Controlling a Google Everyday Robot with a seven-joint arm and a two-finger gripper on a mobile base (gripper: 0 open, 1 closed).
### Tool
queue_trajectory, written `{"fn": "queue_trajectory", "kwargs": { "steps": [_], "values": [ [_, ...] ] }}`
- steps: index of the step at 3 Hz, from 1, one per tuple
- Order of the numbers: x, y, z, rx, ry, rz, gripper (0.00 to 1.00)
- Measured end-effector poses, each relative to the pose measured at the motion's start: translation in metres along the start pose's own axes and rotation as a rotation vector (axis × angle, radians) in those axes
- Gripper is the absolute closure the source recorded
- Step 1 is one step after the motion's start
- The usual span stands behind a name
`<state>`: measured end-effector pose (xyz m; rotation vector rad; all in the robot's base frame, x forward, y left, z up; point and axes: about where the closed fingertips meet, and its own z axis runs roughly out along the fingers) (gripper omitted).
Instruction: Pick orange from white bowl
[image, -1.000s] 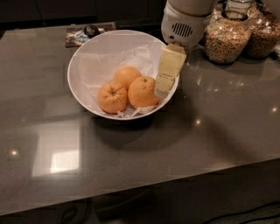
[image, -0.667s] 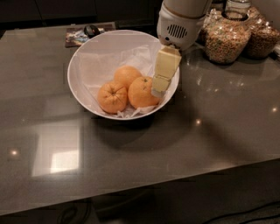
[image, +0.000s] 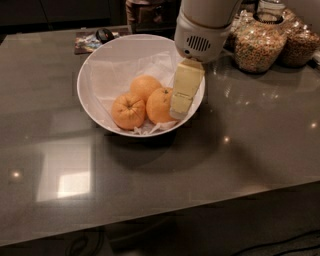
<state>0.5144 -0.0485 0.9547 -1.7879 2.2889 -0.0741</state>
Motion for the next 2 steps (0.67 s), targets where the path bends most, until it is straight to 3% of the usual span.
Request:
{"fn": "queue_trajectory", "kwargs": {
  "steps": [2],
  "values": [
    [-0.0058, -0.0074, 0.0115, -0.067, -0.038, 0.040, 0.00]
  ]
}}
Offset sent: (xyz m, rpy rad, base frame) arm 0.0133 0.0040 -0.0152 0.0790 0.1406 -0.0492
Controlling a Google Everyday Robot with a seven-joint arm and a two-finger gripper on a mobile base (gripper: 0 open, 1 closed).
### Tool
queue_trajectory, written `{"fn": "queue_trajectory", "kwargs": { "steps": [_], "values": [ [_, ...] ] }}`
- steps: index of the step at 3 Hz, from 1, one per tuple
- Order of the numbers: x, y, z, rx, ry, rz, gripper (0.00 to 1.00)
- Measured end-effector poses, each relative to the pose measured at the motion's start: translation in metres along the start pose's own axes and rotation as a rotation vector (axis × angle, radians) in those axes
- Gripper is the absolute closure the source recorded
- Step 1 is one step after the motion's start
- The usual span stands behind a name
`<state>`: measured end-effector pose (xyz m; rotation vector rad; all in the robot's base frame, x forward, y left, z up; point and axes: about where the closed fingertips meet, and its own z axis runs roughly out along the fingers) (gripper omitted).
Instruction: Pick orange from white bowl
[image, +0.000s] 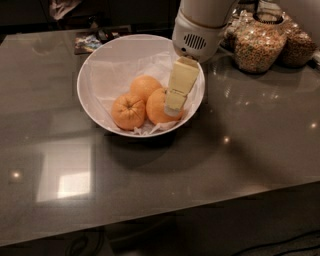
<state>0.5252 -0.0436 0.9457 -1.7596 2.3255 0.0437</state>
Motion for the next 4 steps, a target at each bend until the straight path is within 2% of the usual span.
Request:
{"fn": "queue_trajectory", "kwargs": {
  "steps": [2, 4],
  "values": [
    [-0.012, -0.002, 0.010, -0.068, -0.010, 0.029, 0.07],
    [-0.019, 0.007, 0.021, -0.092, 0.026, 0.058, 0.15]
  ]
}}
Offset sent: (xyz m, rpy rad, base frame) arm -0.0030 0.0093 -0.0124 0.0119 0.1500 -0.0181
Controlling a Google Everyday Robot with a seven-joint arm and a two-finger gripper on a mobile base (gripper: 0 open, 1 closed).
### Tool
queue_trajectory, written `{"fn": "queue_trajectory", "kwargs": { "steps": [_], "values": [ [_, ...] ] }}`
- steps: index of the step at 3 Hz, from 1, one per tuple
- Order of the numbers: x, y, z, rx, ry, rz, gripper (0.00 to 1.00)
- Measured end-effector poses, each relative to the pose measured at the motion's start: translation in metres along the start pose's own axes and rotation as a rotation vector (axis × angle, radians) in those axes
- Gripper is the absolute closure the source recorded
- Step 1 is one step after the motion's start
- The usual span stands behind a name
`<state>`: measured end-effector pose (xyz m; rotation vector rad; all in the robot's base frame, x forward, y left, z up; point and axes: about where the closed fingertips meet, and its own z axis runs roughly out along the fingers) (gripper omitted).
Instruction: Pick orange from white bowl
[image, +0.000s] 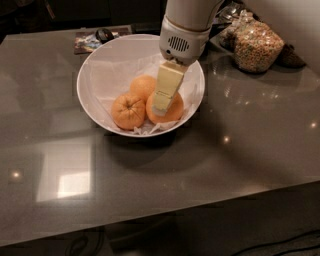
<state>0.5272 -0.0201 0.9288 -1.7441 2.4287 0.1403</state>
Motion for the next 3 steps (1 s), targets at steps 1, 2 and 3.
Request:
{"fn": "queue_trajectory", "kwargs": {
  "steps": [1, 2, 3],
  "values": [
    [-0.0039, 0.0014, 0.0047, -0.011, 0.016, 0.010, 0.20],
    [-0.0076, 0.0009, 0.0078, -0.019, 0.025, 0.021, 0.20],
    [-0.0098, -0.0015, 0.0105, -0.027, 0.033, 0.039, 0.21]
  ]
}}
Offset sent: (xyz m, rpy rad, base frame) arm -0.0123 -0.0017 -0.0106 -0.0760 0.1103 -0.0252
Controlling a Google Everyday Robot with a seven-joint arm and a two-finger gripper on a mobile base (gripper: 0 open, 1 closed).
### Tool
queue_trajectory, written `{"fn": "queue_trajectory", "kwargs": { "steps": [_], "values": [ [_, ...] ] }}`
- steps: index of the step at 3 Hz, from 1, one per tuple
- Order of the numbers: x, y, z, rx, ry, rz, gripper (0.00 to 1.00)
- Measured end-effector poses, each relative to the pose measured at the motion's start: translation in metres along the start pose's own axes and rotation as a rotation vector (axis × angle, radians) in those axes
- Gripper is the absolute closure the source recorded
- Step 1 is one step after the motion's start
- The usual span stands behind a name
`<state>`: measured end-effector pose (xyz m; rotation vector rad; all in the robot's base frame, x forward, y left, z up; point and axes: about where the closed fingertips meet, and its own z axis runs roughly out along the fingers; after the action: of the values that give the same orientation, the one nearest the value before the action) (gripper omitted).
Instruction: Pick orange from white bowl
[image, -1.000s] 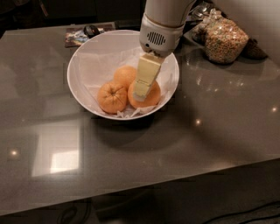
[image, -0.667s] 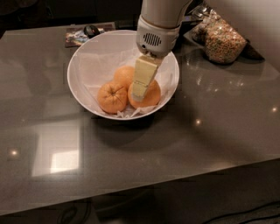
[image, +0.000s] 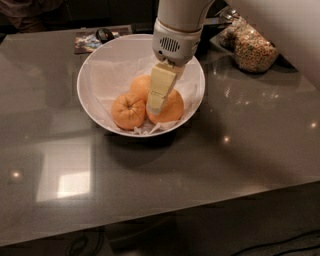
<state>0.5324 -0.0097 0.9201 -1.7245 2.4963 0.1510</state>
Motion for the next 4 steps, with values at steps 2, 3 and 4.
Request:
{"fn": "queue_trajectory", "kwargs": {
  "steps": [2, 3, 4],
  "values": [
    [-0.002, -0.004, 0.004, -0.014, 0.007, 0.028, 0.25],
    [-0.003, -0.005, 0.007, -0.024, 0.012, 0.033, 0.26],
    [-0.004, -0.007, 0.013, -0.039, 0.017, 0.038, 0.25]
  ]
}}
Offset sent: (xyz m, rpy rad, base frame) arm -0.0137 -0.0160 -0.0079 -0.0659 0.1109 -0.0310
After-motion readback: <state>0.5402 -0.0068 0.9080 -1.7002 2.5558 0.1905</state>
